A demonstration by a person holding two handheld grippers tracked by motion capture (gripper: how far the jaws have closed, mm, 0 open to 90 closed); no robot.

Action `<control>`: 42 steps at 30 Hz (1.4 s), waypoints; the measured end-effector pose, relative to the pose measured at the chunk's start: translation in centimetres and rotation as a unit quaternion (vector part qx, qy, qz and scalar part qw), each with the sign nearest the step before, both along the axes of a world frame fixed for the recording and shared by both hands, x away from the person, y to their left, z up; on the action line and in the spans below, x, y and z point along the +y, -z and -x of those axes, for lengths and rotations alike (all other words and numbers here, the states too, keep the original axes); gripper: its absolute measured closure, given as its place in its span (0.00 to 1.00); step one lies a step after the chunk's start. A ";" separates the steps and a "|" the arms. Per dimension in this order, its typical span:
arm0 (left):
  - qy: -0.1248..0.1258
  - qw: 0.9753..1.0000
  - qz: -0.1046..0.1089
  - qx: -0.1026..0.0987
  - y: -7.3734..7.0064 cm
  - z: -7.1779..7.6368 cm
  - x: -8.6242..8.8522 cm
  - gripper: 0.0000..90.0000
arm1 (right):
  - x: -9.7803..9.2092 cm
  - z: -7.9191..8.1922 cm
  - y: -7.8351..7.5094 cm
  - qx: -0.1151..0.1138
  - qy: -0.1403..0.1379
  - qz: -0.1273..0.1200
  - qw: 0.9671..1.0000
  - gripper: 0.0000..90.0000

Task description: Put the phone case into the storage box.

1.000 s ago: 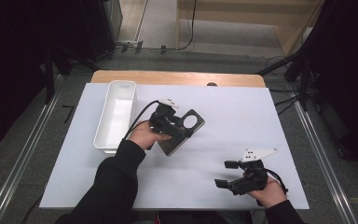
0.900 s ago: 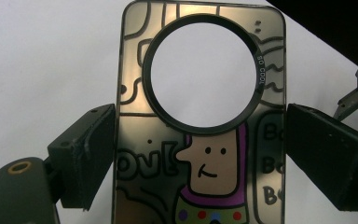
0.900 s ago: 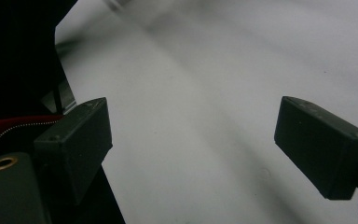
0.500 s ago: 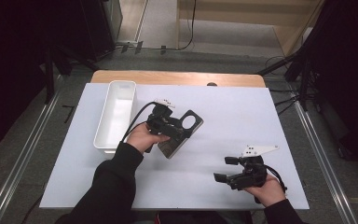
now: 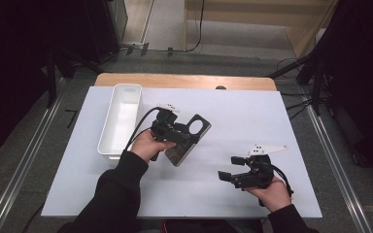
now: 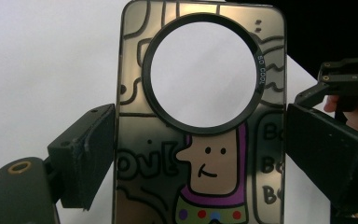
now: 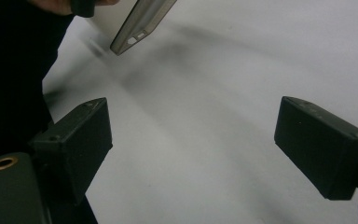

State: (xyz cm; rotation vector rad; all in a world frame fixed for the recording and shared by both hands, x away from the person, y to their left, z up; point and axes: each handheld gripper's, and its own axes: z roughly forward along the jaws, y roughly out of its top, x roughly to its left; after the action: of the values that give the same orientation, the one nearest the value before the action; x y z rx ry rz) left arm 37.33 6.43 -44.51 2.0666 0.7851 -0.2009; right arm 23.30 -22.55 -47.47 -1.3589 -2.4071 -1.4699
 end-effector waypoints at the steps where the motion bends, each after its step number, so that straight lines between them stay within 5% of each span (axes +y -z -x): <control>1: -0.003 1.000 0.000 -0.002 0.0 0.1 0.0 0.12 | 0.1 -0.1 0.0 0.000 0.003 0.000 1.000 0.11; 24: -0.039 0.999 0.014 0.006 0.7 1.0 0.8 0.12 | 0.7 -3.1 -1.6 0.009 0.067 -0.033 0.997 0.12; 42: -0.069 0.997 0.034 0.028 1.2 0.9 1.0 0.12 | 1.1 -6.7 -3.1 0.045 0.099 -0.056 0.993 0.12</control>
State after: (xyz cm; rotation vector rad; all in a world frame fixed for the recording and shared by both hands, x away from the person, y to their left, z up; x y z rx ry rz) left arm 36.39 7.38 -45.73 1.9410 0.9396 -0.2070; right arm 30.05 -21.50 -44.36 -1.6398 -2.1553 -1.5217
